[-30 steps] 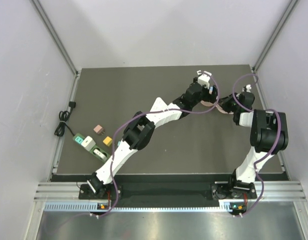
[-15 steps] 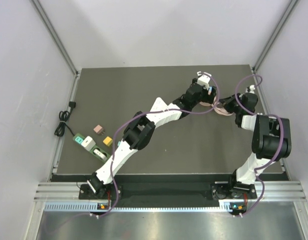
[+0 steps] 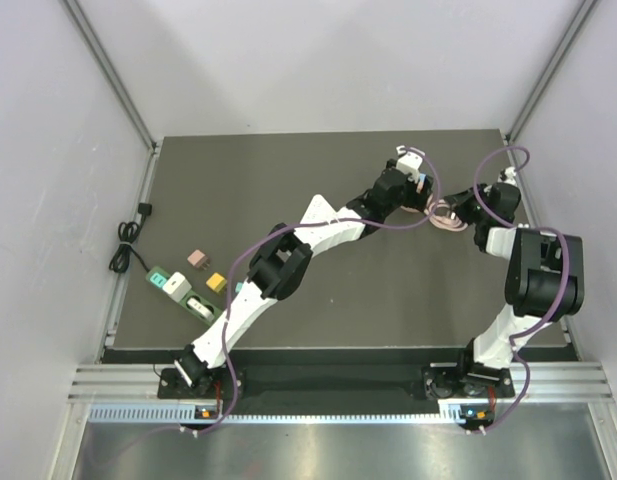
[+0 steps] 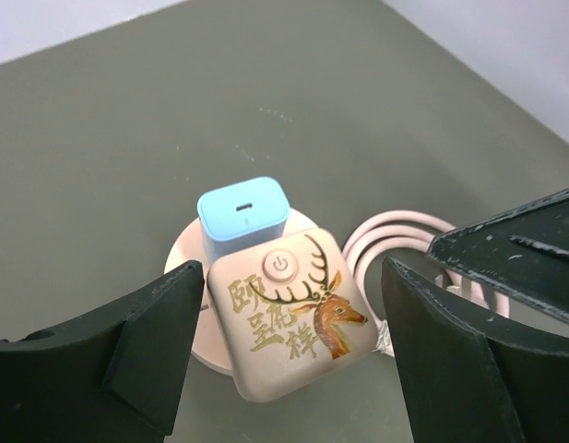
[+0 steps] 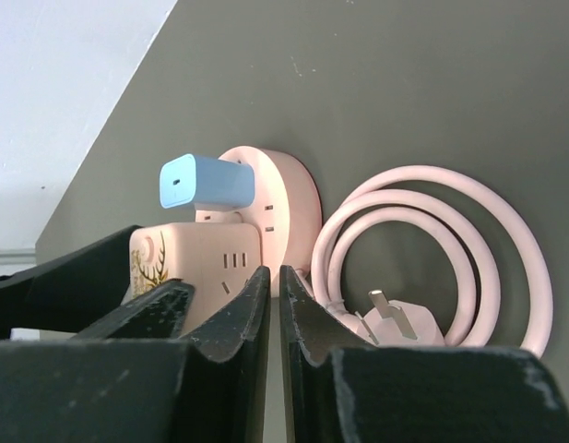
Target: Pull the plug off the socket
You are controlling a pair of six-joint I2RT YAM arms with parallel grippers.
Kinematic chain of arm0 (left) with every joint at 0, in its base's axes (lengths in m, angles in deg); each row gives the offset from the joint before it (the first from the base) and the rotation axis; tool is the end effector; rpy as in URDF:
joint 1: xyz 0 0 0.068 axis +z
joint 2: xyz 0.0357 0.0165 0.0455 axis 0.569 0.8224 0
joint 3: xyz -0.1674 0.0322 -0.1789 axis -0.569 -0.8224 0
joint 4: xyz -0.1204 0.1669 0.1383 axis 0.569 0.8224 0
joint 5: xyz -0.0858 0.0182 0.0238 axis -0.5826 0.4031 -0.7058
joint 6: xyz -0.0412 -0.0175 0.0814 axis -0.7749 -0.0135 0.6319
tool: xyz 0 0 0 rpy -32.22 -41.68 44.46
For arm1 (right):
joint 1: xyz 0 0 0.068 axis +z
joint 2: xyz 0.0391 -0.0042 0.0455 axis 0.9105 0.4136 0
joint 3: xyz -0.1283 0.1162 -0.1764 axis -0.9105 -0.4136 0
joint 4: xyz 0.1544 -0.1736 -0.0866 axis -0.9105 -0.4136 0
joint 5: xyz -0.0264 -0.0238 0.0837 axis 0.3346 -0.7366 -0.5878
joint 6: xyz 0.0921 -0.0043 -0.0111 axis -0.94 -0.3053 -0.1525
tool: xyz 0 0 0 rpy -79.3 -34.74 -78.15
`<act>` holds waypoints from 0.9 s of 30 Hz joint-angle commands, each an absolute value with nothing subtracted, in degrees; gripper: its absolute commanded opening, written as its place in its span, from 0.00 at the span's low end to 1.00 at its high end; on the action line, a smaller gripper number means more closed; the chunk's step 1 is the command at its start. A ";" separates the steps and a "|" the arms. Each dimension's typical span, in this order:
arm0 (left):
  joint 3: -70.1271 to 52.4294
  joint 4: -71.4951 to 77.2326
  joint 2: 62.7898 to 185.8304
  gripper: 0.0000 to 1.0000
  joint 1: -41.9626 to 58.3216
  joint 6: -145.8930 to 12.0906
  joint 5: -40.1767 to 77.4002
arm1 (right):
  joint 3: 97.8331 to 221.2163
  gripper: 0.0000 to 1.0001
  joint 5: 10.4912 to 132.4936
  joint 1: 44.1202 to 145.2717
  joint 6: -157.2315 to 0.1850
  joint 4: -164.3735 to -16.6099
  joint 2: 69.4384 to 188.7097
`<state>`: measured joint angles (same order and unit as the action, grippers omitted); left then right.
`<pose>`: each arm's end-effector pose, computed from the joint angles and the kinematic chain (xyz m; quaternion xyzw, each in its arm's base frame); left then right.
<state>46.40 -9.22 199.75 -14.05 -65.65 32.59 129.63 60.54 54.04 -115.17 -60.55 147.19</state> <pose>0.4137 -0.4588 0.1674 0.2196 0.7291 -0.2859 0.5818 0.3808 -0.0504 0.1357 0.3044 0.7752 0.2780 0.4787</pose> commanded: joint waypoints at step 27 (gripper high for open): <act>40.47 -13.74 196.40 0.00 -12.43 -68.33 32.41 | 139.61 0.53 56.20 56.08 -113.63 -60.10 155.47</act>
<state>44.67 -10.73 200.91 -13.42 -67.57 33.33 136.34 58.51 55.70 -114.60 -60.14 153.57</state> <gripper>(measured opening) 0.757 0.511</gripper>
